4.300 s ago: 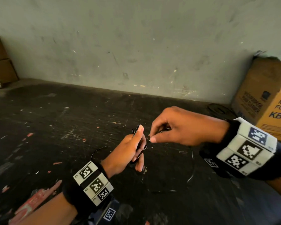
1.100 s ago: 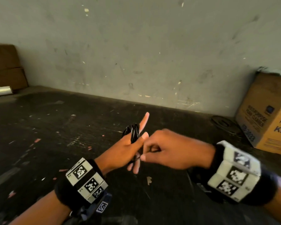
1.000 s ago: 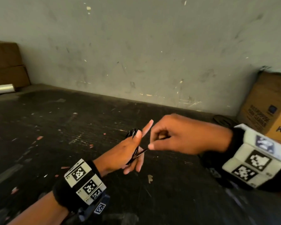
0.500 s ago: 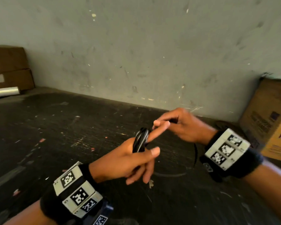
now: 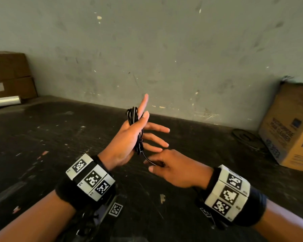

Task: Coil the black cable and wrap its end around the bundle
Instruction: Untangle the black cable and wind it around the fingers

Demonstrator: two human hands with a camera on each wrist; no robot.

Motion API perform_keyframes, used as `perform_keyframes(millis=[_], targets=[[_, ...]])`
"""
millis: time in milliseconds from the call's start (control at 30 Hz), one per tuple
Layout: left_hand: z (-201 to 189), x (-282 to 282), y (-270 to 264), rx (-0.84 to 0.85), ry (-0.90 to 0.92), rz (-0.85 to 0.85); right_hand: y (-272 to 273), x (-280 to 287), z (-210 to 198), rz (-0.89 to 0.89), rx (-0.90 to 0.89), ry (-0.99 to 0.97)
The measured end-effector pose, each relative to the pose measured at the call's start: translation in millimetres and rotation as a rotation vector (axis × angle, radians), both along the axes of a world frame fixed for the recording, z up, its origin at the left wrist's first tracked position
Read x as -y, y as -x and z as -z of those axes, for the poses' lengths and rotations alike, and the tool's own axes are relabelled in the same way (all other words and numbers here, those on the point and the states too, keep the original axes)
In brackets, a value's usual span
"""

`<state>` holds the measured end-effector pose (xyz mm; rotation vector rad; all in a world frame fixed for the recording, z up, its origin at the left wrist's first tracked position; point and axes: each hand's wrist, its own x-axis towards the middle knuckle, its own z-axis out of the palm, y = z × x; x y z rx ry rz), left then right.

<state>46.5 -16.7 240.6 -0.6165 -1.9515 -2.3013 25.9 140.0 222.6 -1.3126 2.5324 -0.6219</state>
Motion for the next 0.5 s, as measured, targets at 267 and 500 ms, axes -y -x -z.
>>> perform_keyframes(millis=[267,500], targets=[[24,-3,5,-0.048,0.447,-0.042,-16,-8,-43,-0.062,-0.040,-0.105],[36,-5,4,-0.012,0.237,-0.076,-6,-24,-82,-0.093,-0.130,-0.098]])
